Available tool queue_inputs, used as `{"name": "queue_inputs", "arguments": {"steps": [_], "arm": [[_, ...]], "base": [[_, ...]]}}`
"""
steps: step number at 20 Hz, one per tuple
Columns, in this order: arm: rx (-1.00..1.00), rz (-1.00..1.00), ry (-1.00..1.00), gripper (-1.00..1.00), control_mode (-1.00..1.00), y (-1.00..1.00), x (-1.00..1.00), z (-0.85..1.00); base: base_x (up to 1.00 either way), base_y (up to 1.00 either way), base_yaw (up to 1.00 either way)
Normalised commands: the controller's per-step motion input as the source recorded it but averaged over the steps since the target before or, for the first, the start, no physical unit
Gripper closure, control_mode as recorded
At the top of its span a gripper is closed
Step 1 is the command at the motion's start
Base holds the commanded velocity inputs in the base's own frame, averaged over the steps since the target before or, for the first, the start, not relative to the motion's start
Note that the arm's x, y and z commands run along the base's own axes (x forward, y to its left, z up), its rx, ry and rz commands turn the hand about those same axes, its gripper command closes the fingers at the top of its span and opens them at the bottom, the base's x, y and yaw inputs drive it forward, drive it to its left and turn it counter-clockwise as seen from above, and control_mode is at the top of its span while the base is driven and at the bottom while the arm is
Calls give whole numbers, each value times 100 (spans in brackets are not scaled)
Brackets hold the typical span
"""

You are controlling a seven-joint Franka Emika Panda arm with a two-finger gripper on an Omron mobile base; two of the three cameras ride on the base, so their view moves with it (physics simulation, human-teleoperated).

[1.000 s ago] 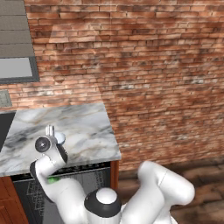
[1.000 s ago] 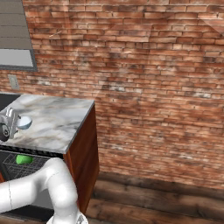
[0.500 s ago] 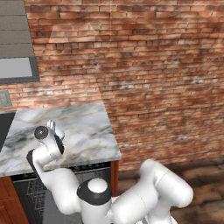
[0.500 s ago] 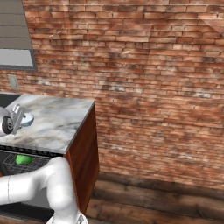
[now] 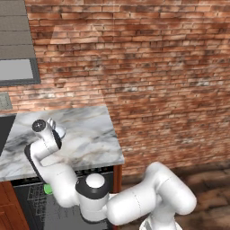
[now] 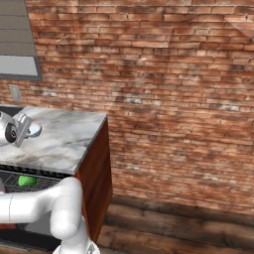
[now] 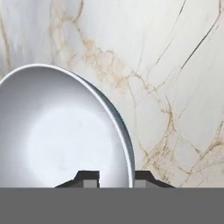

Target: Pick up the cup and bowl from the counter, place them in the dishwasher, and close the dishwasher door.

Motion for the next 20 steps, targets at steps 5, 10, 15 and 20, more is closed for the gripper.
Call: {"name": "queue_inputs", "arguments": {"steps": [5, 10, 15, 20], "arm": [[0, -6, 0, 100, -100, 24, 0, 0], [0, -5, 0, 100, -100, 40, -33, 0], [0, -3, -3, 100, -100, 45, -68, 0], [0, -3, -5, 100, -100, 31, -78, 0]], "base": [[0, 0, 0], [0, 0, 0], [0, 0, 0], [0, 0, 0]]}}
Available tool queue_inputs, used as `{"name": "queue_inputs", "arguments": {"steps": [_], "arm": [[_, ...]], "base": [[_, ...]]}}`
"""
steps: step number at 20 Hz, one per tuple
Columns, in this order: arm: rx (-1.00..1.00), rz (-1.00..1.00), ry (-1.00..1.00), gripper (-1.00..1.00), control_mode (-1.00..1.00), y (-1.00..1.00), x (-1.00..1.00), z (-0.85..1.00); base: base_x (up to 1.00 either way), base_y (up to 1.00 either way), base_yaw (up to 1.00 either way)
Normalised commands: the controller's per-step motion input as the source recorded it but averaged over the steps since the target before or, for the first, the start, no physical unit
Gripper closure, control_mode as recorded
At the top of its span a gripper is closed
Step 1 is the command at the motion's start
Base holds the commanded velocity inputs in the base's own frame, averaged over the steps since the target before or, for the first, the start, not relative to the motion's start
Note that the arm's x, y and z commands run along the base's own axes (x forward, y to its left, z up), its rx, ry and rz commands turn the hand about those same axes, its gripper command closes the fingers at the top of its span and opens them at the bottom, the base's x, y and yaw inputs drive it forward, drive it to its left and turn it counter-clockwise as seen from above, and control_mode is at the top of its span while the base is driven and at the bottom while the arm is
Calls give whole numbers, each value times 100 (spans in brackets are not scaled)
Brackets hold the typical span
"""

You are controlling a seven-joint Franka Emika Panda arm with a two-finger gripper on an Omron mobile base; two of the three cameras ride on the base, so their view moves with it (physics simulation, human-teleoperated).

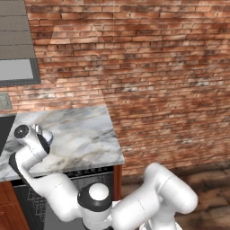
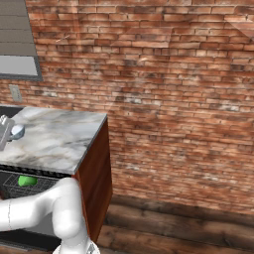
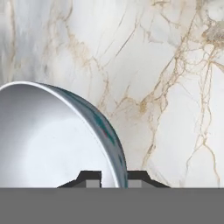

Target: Pick up the cup and bowl from the counter, place them in the dishwasher, and close the dishwasher door.

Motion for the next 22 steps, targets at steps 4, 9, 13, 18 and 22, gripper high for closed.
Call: {"name": "queue_inputs", "arguments": {"steps": [4, 9, 13, 18, 22], "arm": [[0, -4, -5, 100, -100, 18, -75, 0], [4, -4, -4, 100, -100, 13, -75, 0], [6, -3, -4, 100, -100, 3, -72, 0], [7, -2, -1, 100, -100, 1, -63, 0], [6, -2, 0, 100, -100, 0, -48, 0]], "base": [[0, 0, 0], [0, 0, 0], [0, 0, 0], [0, 0, 0], [0, 0, 0]]}}
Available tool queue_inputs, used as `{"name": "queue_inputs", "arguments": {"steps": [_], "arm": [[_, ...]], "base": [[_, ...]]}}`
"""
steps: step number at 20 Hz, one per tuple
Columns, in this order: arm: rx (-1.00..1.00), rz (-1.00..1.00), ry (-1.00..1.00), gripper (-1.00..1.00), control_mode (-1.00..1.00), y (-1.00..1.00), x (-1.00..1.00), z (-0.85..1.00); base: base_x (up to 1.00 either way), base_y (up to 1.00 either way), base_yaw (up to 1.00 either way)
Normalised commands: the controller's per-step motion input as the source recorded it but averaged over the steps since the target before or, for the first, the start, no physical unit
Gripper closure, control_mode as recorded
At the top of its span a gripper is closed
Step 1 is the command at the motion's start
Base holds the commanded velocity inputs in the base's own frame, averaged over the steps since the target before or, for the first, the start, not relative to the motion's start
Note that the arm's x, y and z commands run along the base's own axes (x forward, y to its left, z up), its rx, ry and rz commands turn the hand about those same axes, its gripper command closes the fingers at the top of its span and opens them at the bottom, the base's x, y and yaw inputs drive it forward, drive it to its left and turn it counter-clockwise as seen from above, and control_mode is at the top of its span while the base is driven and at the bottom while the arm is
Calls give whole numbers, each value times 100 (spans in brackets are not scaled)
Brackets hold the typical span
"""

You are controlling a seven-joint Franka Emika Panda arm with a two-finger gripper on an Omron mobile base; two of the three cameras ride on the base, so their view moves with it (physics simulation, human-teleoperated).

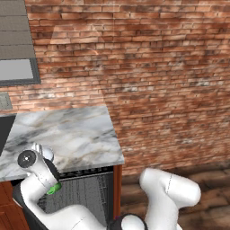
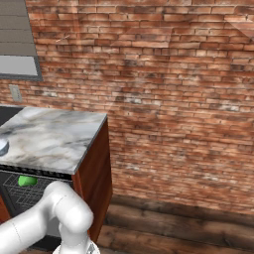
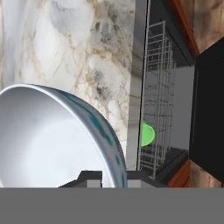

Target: Pick up the cup and bowl from the counter, place them in the dishwasher, and close the dishwasher door.

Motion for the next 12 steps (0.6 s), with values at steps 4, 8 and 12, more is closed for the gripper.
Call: {"name": "queue_inputs", "arguments": {"steps": [4, 8, 12], "arm": [[5, -4, 0, 100, -100, 0, -43, -2], [6, -4, 0, 100, -100, 0, -49, -1], [6, -3, 0, 100, -100, 0, -52, -11]], "base": [[0, 0, 0], [0, 0, 0], [0, 0, 0]]}}
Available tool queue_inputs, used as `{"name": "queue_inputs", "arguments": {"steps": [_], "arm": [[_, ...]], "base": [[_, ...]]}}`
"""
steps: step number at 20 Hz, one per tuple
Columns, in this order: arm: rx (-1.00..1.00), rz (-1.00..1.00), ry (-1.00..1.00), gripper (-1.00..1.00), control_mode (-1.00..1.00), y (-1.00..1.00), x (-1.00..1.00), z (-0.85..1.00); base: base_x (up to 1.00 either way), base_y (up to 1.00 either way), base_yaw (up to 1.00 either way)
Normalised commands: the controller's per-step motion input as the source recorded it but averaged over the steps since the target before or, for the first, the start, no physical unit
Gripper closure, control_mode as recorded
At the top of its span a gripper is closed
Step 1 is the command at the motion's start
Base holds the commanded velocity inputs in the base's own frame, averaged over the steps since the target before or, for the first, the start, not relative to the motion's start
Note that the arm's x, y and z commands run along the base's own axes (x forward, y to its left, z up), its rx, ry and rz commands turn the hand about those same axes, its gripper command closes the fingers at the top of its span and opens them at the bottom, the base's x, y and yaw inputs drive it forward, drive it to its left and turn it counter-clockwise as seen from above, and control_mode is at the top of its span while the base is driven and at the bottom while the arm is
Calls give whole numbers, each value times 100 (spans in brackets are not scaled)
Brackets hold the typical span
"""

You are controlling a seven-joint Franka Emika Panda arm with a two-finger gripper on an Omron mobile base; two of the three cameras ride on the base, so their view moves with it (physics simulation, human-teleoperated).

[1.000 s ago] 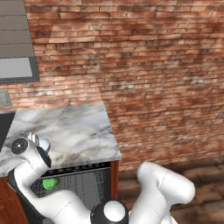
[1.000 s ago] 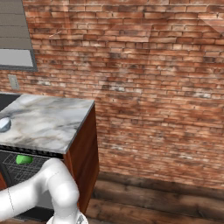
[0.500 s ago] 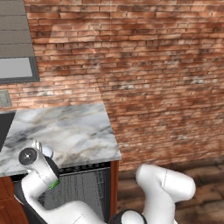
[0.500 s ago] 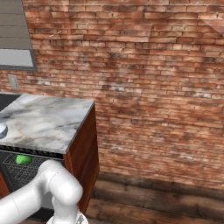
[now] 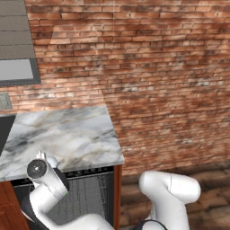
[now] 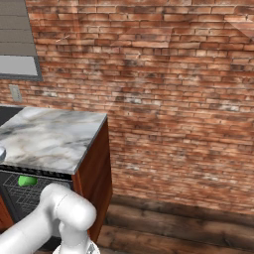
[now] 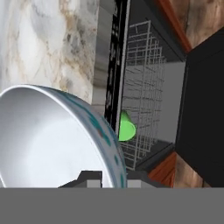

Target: Pick up the cup and bowl from the counter, place them in the dishwasher, and close the dishwasher door.

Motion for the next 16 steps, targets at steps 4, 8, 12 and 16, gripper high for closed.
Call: {"name": "queue_inputs", "arguments": {"steps": [4, 8, 12, 16], "arm": [[6, -2, 0, 100, -100, 0, -53, -17], [2, -3, 0, 100, -100, 0, -43, -12], [0, -3, 0, 100, -100, 0, -38, -12], [2, -3, 0, 100, -100, 0, -39, -17]], "base": [[0, 0, 0], [0, 0, 0], [0, 0, 0], [0, 0, 0]]}}
